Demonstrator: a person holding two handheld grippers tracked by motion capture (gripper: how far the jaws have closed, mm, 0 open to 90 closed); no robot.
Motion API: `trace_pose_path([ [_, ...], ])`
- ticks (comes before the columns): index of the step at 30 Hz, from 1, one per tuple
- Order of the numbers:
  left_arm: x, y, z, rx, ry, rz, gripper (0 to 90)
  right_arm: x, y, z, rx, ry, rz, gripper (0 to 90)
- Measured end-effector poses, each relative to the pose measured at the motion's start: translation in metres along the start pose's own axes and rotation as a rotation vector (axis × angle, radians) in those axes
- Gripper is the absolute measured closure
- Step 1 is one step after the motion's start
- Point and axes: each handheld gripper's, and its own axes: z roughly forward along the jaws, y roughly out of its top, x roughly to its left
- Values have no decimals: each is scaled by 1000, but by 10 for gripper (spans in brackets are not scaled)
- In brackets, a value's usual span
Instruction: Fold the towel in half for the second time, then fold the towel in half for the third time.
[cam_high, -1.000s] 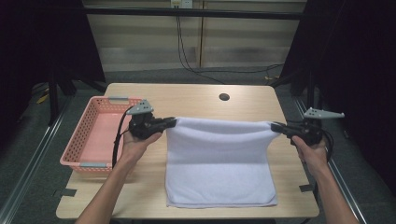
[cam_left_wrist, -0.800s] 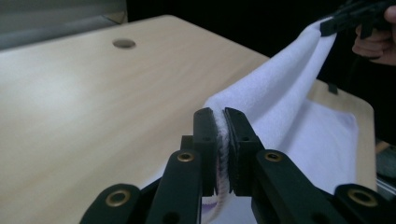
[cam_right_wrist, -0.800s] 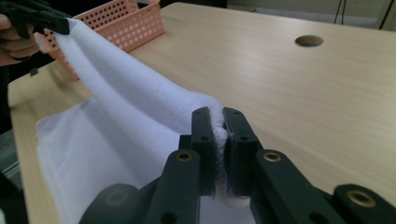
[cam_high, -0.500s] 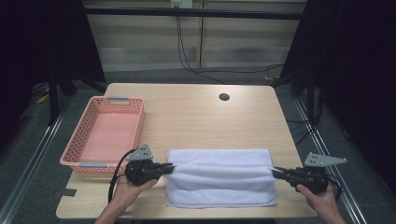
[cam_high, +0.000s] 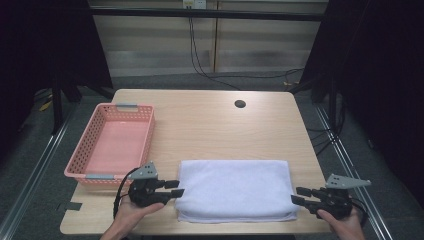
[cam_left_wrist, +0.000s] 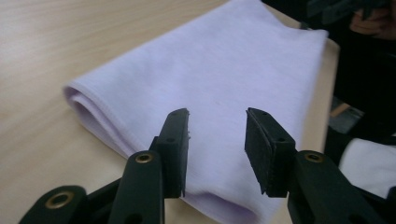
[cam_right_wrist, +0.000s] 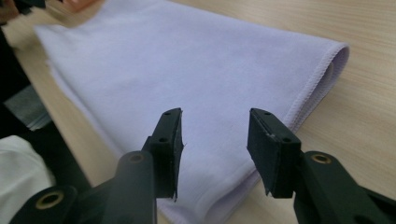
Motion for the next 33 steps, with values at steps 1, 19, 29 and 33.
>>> trace_pose_path([
  [1,5,2,6,14,12,-16,612,-1,2,6,18,-8,-3,537],
  [19,29,11,66,141,41,-13,592,-42,15,57,123,-165,-21,569],
  [29,37,27,59,63,97,-49,449,-8,25,50,59,-129,-30,433],
  [33,44,36,56,53,120,-60,399,12,28,57,37,-35,-42,432],
])
